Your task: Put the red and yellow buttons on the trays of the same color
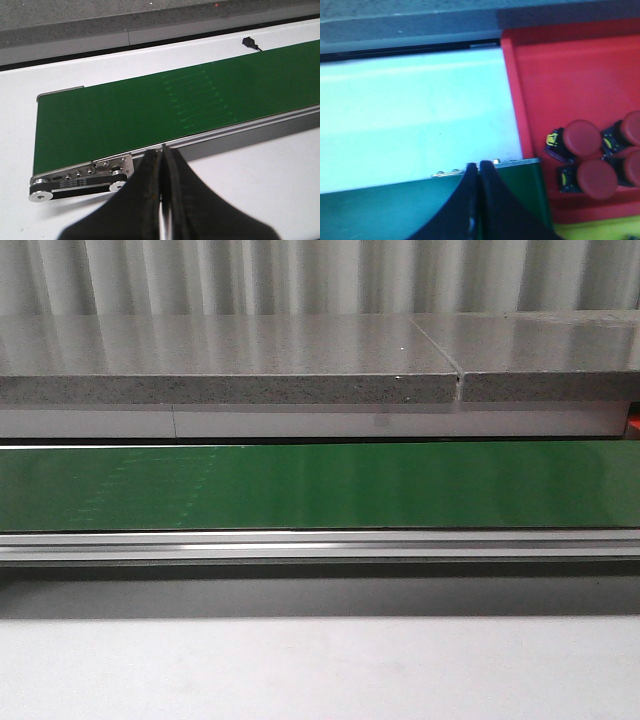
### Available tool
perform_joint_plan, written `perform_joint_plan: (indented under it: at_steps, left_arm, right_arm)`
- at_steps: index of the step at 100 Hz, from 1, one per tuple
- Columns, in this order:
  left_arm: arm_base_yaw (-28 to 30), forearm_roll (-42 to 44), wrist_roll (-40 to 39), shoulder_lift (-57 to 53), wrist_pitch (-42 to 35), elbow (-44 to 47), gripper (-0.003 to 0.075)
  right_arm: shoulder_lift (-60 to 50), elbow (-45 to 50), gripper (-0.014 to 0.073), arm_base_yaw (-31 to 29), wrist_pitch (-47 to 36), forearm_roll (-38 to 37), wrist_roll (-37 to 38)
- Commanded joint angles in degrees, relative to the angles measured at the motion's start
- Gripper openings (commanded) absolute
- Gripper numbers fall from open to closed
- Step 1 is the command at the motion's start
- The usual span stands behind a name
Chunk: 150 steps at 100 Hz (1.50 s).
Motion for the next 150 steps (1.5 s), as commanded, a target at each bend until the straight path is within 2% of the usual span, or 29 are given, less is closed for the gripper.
perform_joint_plan:
  at_steps: [1,34,88,133,150]
  left_arm:
    - [-0.48,-1.21,-0.21,0.53,-3.55,-1.48,-0.0020]
    - [-0.48,-1.21,-0.21,0.53,-3.55,-1.48,-0.0020]
    - [-0.48,-1.21,-0.21,0.53,-3.55,-1.48,-0.0020]
    - [-0.48,-1.21,-0.21,0.53,-3.55,-1.48,-0.0020]
    - [-0.48,-1.21,-0.21,0.53,-3.55,-1.48,-0.0020]
  right_arm:
    - [-3.73,-1.75,-0.0062,2.09,-1.72,-0.33,-0.78]
    - [-9.96,5.86,-0.0062,8.17,-4.44,-0.15,-0.78]
    - [-31.17,23.74,-0.0062,8.30,-15.71,-0.12,-0.78]
    - [-50.02,34.45,-0.0067,8.30,-17.33,-0.07,-0.53]
    - [-56.05,40.71,-0.0067,8.30,-23.91,0.47,-0.53]
